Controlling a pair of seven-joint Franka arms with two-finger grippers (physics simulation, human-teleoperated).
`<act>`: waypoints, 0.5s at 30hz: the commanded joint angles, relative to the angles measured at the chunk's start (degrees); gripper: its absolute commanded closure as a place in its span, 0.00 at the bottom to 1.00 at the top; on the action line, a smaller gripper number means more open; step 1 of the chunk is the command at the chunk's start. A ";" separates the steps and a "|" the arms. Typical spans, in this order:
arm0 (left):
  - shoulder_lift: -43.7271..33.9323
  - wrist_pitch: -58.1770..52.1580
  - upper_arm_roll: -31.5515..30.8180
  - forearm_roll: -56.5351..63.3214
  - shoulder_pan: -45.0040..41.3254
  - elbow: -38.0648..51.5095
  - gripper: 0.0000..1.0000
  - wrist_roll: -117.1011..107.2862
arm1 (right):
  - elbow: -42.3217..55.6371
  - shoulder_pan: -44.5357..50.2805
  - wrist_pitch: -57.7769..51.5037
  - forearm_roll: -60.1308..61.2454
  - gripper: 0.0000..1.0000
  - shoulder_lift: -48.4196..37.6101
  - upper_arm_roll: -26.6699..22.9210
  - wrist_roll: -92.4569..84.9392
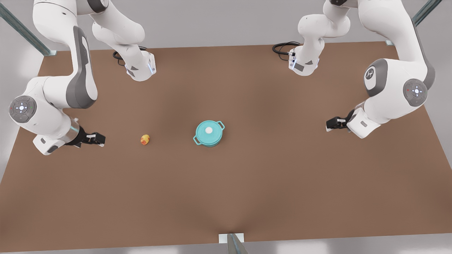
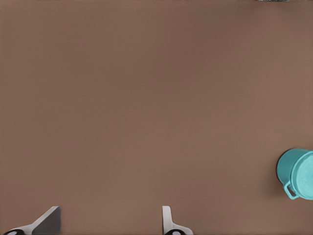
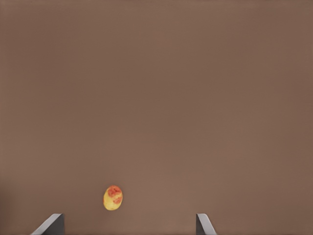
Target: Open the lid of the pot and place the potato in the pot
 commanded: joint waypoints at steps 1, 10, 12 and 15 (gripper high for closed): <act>0.17 1.89 -0.05 -0.12 0.00 0.10 0.00 2.09 | 0.03 -0.01 1.23 0.07 0.00 0.13 0.00 -1.02; 6.32 5.76 -9.90 3.92 -13.79 8.54 0.00 -20.92 | -0.06 9.39 0.26 0.59 0.00 0.92 2.20 28.16; 13.17 7.43 -9.98 7.79 -26.71 13.01 0.00 -40.79 | -0.15 9.39 0.52 0.24 0.00 1.36 2.37 29.47; 21.26 11.91 -9.90 10.68 -32.60 15.74 0.00 -48.88 | -5.14 8.69 4.99 0.42 0.00 -0.13 2.02 29.74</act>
